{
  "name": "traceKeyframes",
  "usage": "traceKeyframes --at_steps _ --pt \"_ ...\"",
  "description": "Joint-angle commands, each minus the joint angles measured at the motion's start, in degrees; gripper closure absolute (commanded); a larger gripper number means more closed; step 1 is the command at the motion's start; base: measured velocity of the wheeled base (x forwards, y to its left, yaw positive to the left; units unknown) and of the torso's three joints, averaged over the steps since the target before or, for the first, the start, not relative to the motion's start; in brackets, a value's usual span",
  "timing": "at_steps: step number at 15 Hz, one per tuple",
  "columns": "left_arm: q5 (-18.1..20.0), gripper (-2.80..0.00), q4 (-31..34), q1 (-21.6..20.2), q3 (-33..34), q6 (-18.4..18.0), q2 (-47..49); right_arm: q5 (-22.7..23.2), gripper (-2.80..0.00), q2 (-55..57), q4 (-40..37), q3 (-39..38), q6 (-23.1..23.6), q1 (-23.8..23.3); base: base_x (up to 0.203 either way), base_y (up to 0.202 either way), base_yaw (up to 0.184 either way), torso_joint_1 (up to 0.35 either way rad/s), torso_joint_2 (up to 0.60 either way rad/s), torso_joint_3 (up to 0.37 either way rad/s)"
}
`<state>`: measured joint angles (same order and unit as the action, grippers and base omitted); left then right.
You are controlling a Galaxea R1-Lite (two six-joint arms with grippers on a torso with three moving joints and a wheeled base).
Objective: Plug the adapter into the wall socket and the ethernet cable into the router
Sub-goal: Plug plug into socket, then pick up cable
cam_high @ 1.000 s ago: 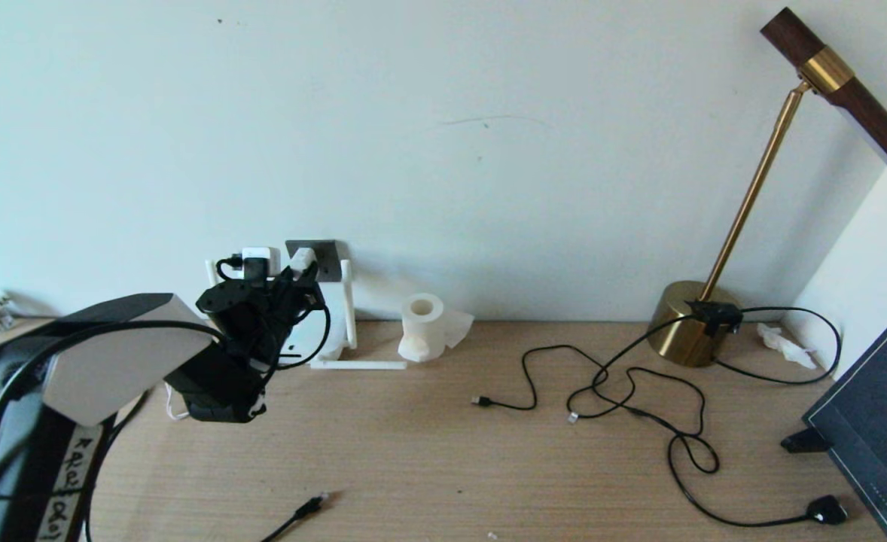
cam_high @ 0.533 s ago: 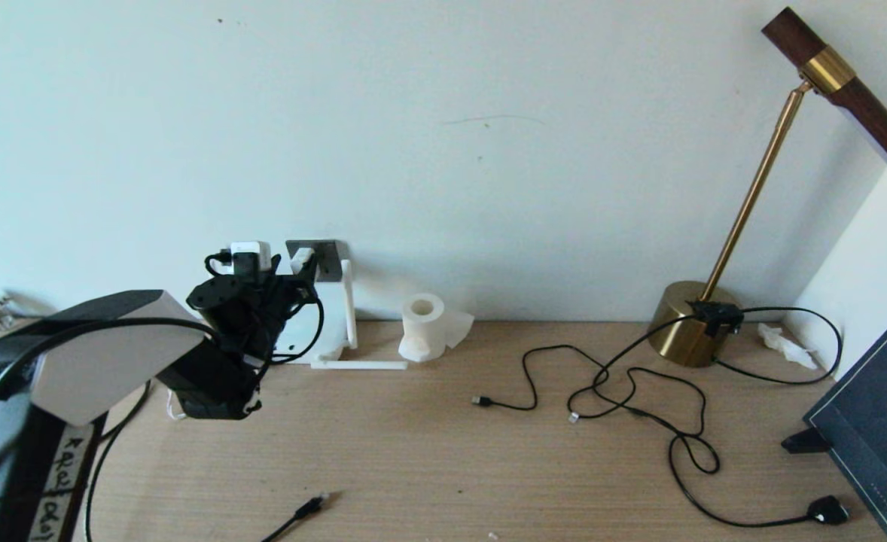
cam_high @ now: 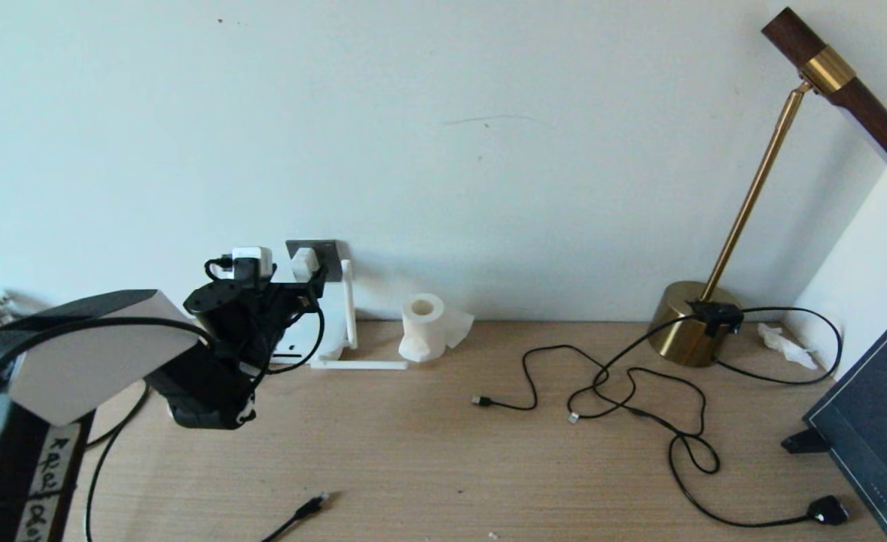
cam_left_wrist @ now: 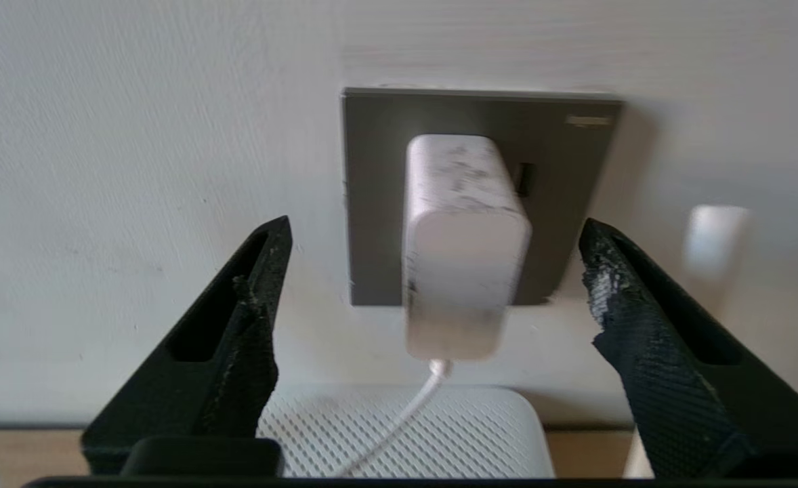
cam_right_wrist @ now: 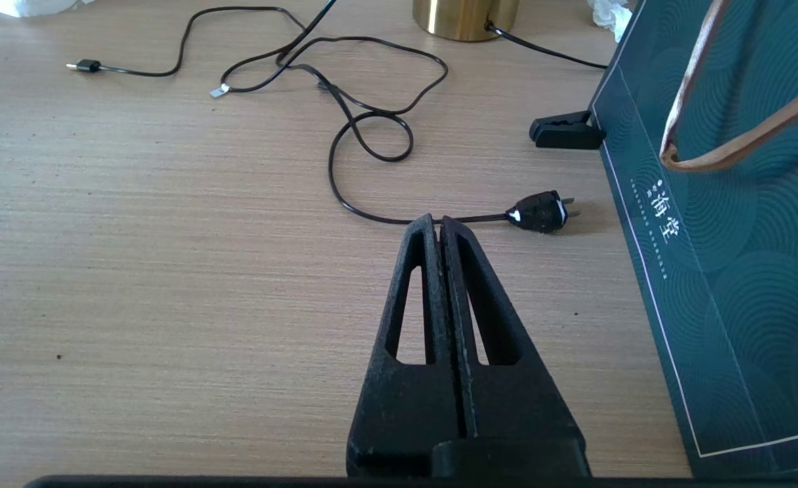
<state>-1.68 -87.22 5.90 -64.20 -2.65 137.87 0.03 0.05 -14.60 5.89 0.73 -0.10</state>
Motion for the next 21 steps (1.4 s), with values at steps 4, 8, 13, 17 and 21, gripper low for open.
traceKeyframes --at_steps 4,8,13,17,21 --pt "0.58 -2.80 -0.44 0.11 6.53 0.09 -6.66 -0.03 0.00 0.04 -0.07 0.00 0.06 0.01 0.000 0.000 0.000 0.000 0.00 0.000" --pt "2.19 -2.80 -0.44 -0.22 11.49 0.02 -15.59 0.06 0.00 0.04 -0.07 0.00 0.01 0.01 0.000 0.000 0.000 0.000 0.00 0.000" --pt "16.17 -2.80 14.17 -6.59 12.08 -3.95 -35.66 -0.03 0.00 0.04 -0.07 0.00 0.06 0.01 0.000 0.000 0.000 0.000 0.00 0.000" --pt "31.05 -2.80 44.72 -13.96 17.62 -22.62 -45.65 -0.03 0.00 0.04 -0.07 0.00 0.06 0.01 0.000 0.000 0.000 0.000 0.00 0.000" --pt "34.08 -2.80 64.76 -13.75 28.31 -46.67 -45.89 0.03 0.00 0.04 -0.07 0.00 0.06 0.01 0.000 0.000 0.000 0.000 0.00 0.000"
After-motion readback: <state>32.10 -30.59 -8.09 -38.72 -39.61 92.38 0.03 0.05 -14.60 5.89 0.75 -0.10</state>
